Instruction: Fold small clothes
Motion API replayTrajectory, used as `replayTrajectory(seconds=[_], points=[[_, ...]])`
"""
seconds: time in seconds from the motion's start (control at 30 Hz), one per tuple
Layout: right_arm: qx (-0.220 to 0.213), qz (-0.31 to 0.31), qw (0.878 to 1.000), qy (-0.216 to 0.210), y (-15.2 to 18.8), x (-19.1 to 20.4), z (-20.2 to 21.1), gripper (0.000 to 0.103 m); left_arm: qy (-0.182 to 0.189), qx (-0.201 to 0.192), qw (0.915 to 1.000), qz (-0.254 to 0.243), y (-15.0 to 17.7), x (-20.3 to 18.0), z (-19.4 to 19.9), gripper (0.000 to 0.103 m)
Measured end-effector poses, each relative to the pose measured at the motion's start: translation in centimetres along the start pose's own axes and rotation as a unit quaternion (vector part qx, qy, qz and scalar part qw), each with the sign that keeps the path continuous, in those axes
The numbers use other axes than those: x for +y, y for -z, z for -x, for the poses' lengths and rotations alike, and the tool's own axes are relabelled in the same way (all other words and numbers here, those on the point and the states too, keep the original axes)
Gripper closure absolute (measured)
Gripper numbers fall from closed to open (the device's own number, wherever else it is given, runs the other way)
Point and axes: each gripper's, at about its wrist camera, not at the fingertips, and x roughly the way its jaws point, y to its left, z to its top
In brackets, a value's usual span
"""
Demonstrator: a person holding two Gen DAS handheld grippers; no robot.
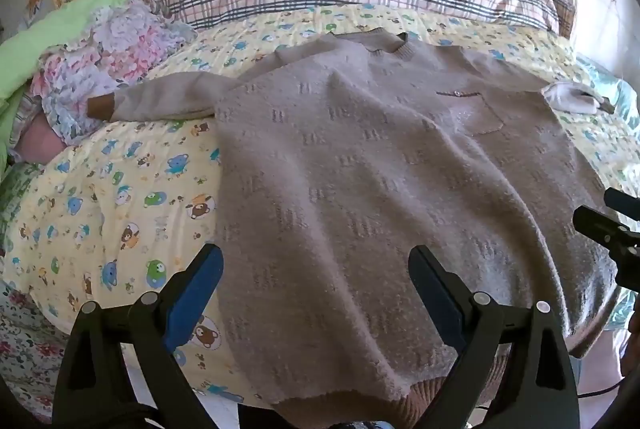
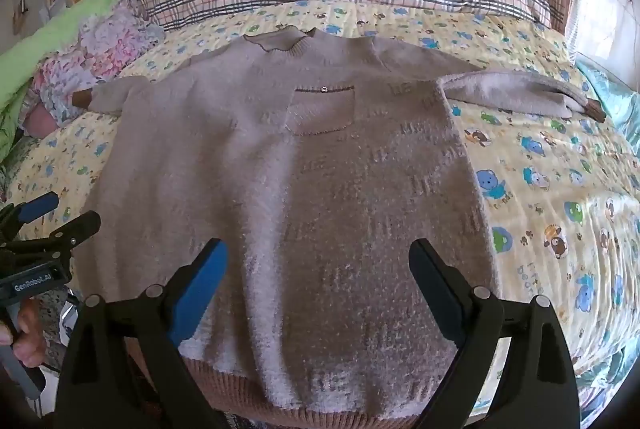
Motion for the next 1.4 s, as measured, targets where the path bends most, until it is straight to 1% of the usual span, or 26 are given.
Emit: replayTrajectory(seconds=[0.2,0.43,0.5,0.53,0.83,1.0,1.07,1.17,1.33,1.4], points=[[0.000,-0.001,1.000,-0.001,-0.2,0.0,0.0,0.011,-0.005,0.000,1.0000,-0.001,0.0,-0.1,0.1,0.008],[0.002,-0.001,1.000,-0.001,-0.3,0.0,-0.2,0.011,-0.002,-0.001,1.0000,0.005,-0.3,-0.1,-0.2,0.008],[0.003,0.000,1.000,-0.001,-0.3,0.1,-0.2,0.011,-0.003,-0.003,1.0000,0.006,-0.3,0.2,-0.2,0.008],[0.002,0.000,1.000,-0.001,-0.3,0.1,-0.2,0.011,-0.004,-0.011,0.9999,0.006,-0.3,0.2,-0.2,0.008],[0.002,-0.002,1.000,-0.002,-0.4,0.2,-0.2,0.011,0.003,0.014,0.9999,0.006,-0.6,0.3,-0.8,0.008],[0.005,-0.016,1.000,-0.010,-0.6,-0.2,-0.6,0.011,0.031,0.024,0.9989,0.027,-0.9,0.8,-1.3,0.008],[0.006,-0.023,1.000,-0.011,-0.7,-0.5,-0.7,0.011,0.047,0.042,0.9973,0.037,-1.1,0.9,-1.6,0.008],[0.007,-0.035,0.999,-0.015,-0.7,-1.1,-0.8,0.011,0.061,0.048,0.9959,0.047,-1.4,1.0,-1.9,0.008],[0.004,-0.061,0.998,-0.023,-1.0,-2.6,-0.8,0.011,0.048,0.045,0.9970,0.041,-1.9,0.9,-2.2,0.008],[0.001,-0.076,0.997,-0.028,-1.3,-3.5,-0.8,0.011,0.051,0.048,0.9966,0.043,-2.2,0.9,-2.4,0.008]])
